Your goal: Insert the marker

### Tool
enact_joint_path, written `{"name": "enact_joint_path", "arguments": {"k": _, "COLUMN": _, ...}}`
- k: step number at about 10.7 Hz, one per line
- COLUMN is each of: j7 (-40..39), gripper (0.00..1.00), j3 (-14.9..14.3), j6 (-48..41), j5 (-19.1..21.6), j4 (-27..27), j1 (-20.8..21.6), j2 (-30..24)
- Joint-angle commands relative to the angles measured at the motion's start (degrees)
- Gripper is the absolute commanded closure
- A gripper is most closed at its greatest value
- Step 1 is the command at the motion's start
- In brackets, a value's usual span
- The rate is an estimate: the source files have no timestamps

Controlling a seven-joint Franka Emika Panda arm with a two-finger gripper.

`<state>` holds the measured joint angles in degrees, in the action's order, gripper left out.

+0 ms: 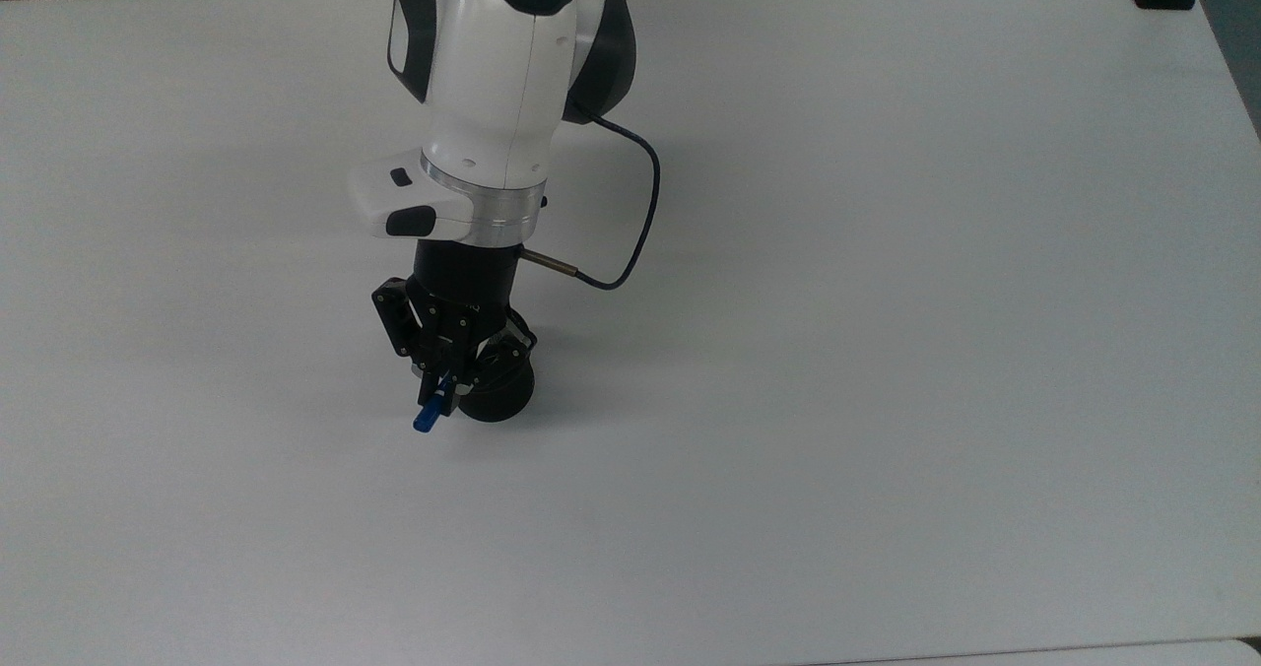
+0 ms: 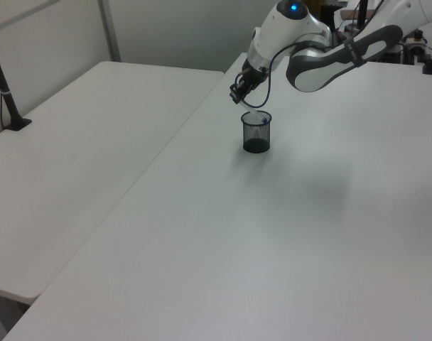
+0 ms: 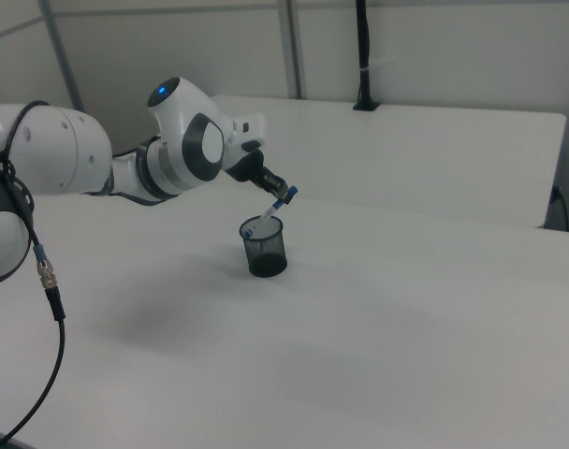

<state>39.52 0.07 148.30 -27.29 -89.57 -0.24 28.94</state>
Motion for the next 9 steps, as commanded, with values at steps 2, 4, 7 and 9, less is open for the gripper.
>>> {"name": "enact_joint_path", "arguments": {"k": 2, "j7": 2.49, "gripper": 0.22, "j3": -0.43, "j6": 1.2, "j5": -1.53, "j4": -0.6, "j1": 0.59, "j2": -0.64}}
{"name": "enact_joint_path", "arguments": {"k": 4, "j7": 2.49, "gripper": 0.0, "j3": -0.34, "j6": 0.94, "j5": -1.45, "j4": -0.51, "j1": 0.85, "j2": -0.9}}
{"name": "enact_joint_path", "arguments": {"k": 7, "j7": 1.88, "gripper": 0.0, "j3": 0.01, "j6": -0.37, "j5": -1.27, "j4": -0.51, "j1": 2.68, "j2": -2.39}}
{"name": "enact_joint_path", "arguments": {"k": 9, "j7": -0.83, "gripper": 0.0, "j3": 0.28, "j6": -7.55, "j5": 0.04, "j4": -0.51, "j1": 4.79, "j2": -5.19}}
